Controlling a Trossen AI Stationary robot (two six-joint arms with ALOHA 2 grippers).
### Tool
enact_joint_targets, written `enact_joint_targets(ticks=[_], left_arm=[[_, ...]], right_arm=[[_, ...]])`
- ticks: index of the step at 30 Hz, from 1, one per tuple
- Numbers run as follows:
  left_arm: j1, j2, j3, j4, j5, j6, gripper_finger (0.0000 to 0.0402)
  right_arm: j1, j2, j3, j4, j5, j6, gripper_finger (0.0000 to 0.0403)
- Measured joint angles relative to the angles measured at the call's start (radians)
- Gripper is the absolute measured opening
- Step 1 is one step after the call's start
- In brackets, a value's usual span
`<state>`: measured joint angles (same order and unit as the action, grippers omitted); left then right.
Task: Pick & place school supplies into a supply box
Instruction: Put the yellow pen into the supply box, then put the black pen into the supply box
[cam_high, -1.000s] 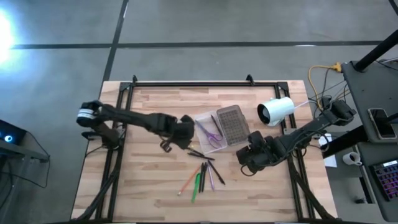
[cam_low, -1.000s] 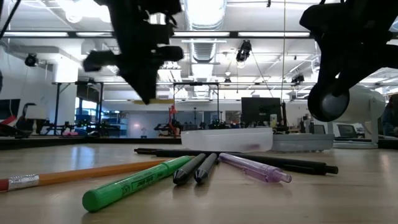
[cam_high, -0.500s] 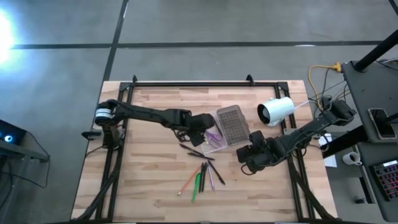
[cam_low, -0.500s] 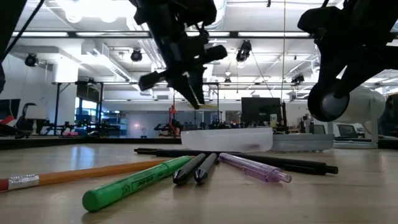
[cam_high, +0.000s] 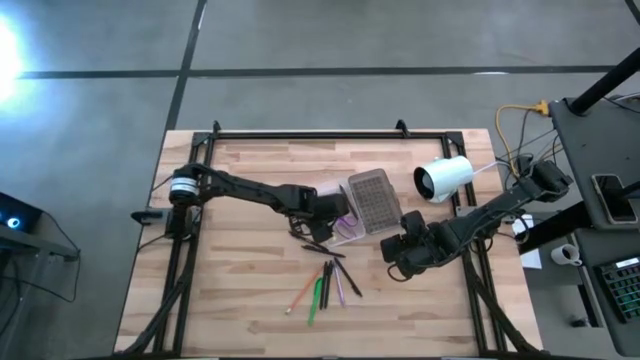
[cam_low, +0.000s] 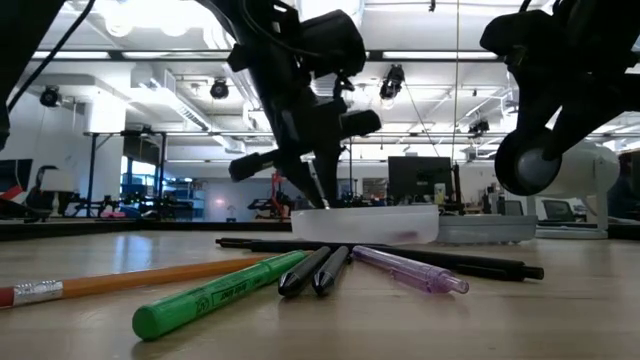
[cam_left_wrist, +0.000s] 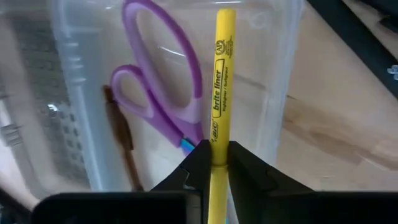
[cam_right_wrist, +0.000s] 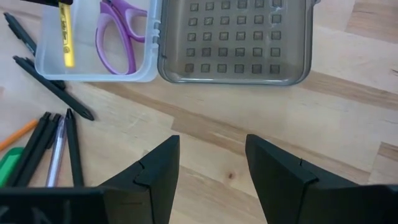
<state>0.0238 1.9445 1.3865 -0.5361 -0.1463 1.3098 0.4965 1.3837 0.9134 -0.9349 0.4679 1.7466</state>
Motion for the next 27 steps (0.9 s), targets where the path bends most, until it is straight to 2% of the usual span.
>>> enact_joint_targets(ticks=[11, 15, 17, 19, 23, 25, 27], left_arm=[[-0.002, 0.006, 0.000, -0.003, -0.023, -0.054, 0.0111], [-0.017, -0.023, 0.000, -0.026, -0.089, -0.183, 0.0133], [-0.026, -0.060, 0.000, -0.071, -0.085, -0.292, 0.0138], [-0.033, -0.104, 0.000, -0.127, -0.047, -0.447, 0.0140], [-0.035, -0.164, -0.002, -0.258, 0.179, -0.782, 0.0139], [-0.035, -0.176, -0.018, -0.279, 0.238, -0.861, 0.0136], [-0.041, -0.179, -0.046, -0.267, 0.241, -0.869, 0.0130]], right_arm=[[0.000, 0.000, -0.001, 0.000, 0.000, -0.008, 0.0176], [0.001, 0.000, -0.001, 0.000, 0.000, -0.023, 0.0176], [0.001, 0.000, -0.001, 0.000, 0.000, -0.023, 0.0176], [0.001, 0.000, -0.002, 0.001, 0.001, -0.027, 0.0176], [0.001, 0.000, -0.003, 0.000, 0.002, -0.043, 0.0176], [0.001, 0.000, -0.005, 0.001, 0.003, -0.045, 0.0176], [0.001, 0.000, -0.009, 0.000, 0.003, -0.045, 0.0176]])
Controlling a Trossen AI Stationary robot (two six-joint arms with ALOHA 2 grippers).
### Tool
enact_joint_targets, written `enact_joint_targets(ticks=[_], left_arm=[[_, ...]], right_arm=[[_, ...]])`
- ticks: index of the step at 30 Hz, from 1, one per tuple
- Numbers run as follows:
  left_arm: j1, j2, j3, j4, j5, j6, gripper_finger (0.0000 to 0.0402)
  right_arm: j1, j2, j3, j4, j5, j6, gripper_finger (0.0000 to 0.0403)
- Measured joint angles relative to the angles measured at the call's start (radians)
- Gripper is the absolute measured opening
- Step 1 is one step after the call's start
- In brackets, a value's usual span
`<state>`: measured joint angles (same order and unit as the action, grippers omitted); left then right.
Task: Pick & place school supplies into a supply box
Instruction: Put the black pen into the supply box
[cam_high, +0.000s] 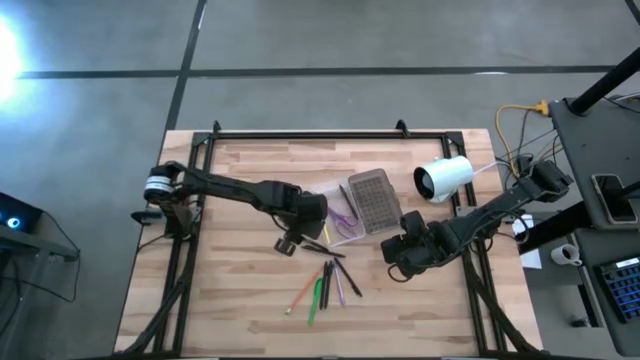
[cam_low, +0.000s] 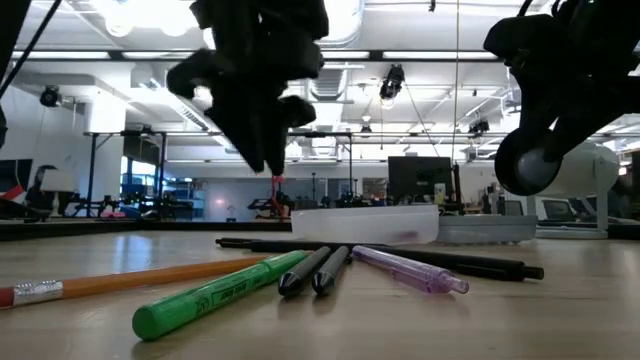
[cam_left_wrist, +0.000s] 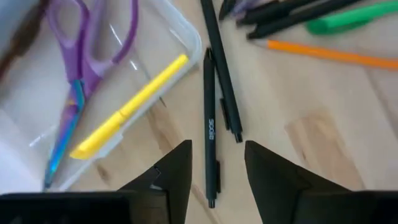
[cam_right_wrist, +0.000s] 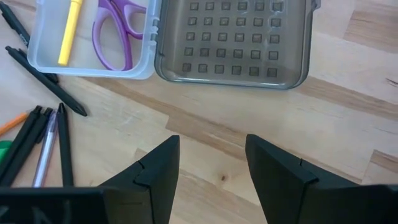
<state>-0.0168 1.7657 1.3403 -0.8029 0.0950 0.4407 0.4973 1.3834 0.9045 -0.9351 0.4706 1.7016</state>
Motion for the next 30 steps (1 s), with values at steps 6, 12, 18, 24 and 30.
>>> enact_joint_targets(ticks=[6, 12, 18, 24, 30], left_arm=[[-0.002, 0.014, -0.122, 0.060, 0.000, -0.002, 0.0120], [-0.002, 0.001, -0.213, 0.226, -0.014, -0.025, 0.0120], [-0.003, 0.001, -0.243, 0.297, -0.050, -0.025, 0.0120], [-0.005, -0.012, -0.244, 0.252, -0.047, -0.043, 0.0120], [-0.011, -0.072, -0.282, 0.273, -0.044, -0.088, 0.0120]], right_arm=[[0.000, 0.000, -0.003, 0.008, 0.000, 0.013, 0.0176], [0.000, 0.000, -0.004, 0.029, 0.001, 0.023, 0.0176], [0.000, 0.000, -0.004, 0.041, 0.001, 0.027, 0.0176], [-0.001, 0.024, -0.008, 0.315, -0.060, -0.047, 0.0175], [0.000, 0.178, 0.007, 0.456, -0.153, -0.198, 0.0175]])
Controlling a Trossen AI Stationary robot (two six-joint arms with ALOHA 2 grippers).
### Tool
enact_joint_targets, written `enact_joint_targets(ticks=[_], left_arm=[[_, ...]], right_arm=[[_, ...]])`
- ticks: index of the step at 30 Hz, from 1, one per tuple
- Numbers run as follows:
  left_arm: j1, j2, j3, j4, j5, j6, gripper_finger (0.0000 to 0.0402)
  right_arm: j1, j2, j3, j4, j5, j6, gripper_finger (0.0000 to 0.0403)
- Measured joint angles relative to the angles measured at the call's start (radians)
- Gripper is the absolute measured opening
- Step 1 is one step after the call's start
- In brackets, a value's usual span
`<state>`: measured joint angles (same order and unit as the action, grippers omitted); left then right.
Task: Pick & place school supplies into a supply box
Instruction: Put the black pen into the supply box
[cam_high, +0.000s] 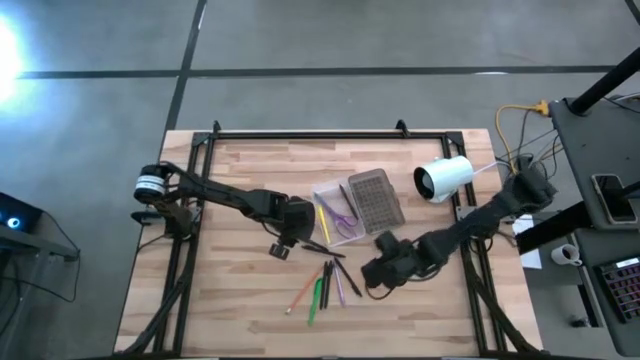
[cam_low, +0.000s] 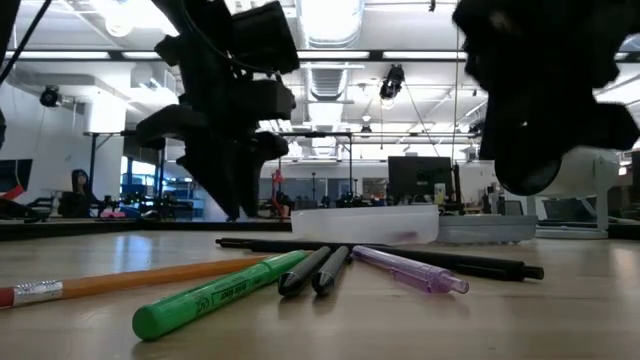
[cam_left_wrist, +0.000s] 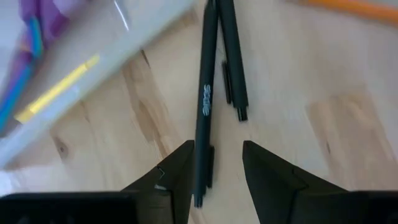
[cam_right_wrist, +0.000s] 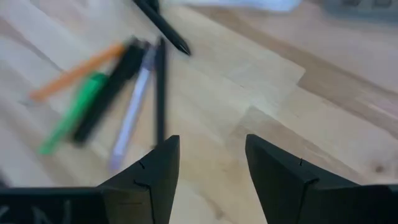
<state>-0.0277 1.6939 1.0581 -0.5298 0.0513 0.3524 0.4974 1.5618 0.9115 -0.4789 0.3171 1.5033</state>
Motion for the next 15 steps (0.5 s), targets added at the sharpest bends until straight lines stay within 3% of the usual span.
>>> enact_joint_targets(ticks=[6, 15], left_arm=[[0.000, -0.024, -0.093, 0.162, 0.002, 0.006, 0.0120], [0.000, 0.009, -0.155, 0.281, 0.000, 0.010, 0.0120]], right_arm=[[0.000, 0.112, 0.068, -0.002, -0.004, -0.021, 0.0175], [0.000, 0.143, 0.131, -0.017, -0.003, -0.019, 0.0175]])
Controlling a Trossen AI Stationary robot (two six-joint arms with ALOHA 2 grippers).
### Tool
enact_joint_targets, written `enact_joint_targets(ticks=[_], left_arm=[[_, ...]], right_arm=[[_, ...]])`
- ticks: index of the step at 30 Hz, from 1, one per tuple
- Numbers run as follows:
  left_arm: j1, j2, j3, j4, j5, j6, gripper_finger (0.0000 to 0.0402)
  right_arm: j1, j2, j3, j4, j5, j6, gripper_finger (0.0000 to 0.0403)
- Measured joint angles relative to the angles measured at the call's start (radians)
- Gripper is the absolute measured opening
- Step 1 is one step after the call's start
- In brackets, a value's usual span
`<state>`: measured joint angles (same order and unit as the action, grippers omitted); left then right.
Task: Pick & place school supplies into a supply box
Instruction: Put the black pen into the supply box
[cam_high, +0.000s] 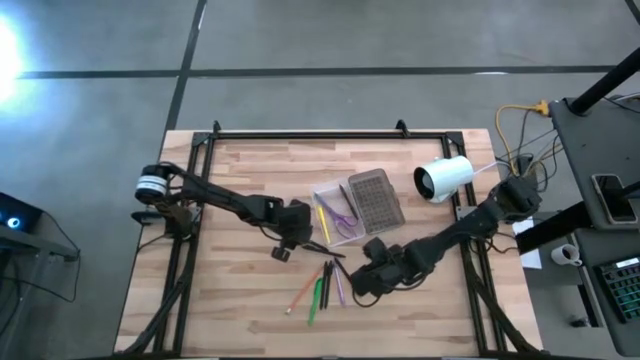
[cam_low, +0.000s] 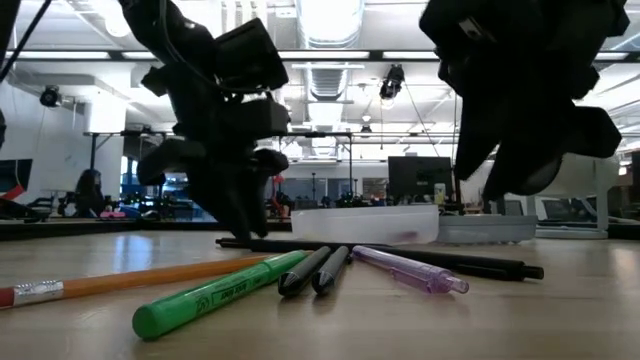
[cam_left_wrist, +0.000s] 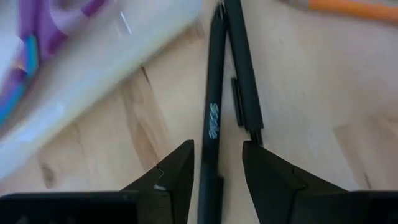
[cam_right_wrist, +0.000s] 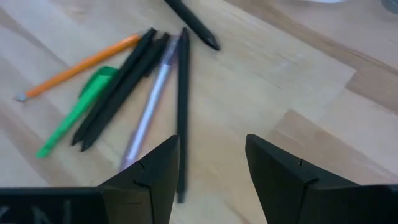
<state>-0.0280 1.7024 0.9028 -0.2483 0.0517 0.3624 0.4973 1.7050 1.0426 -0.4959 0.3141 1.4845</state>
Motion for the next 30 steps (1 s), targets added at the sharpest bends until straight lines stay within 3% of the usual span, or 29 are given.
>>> enact_joint_targets(ticks=[4, 9, 16, 23, 30], left_arm=[[0.000, 0.009, 0.018, -0.050, 0.000, -0.005, 0.0120], [-0.004, -0.068, 0.028, -0.101, 0.000, -0.098, 0.0120], [-0.030, -0.269, 0.015, -0.136, -0.001, -0.306, 0.0120], [-0.057, -0.487, -0.045, -0.129, -0.035, -0.508, 0.0120], [-0.057, -0.658, -0.162, -0.108, -0.061, -0.585, 0.0120]], right_arm=[[0.000, 0.011, 0.033, 0.014, -0.048, -0.032, 0.0175], [0.000, 0.098, 0.104, -0.009, -0.109, -0.095, 0.0175], [-0.013, 0.251, 0.204, -0.031, -0.137, -0.098, 0.0176], [-0.038, 0.318, 0.271, -0.140, -0.134, -0.094, 0.0174], [-0.040, 0.328, 0.283, -0.159, -0.132, -0.040, 0.0131]])
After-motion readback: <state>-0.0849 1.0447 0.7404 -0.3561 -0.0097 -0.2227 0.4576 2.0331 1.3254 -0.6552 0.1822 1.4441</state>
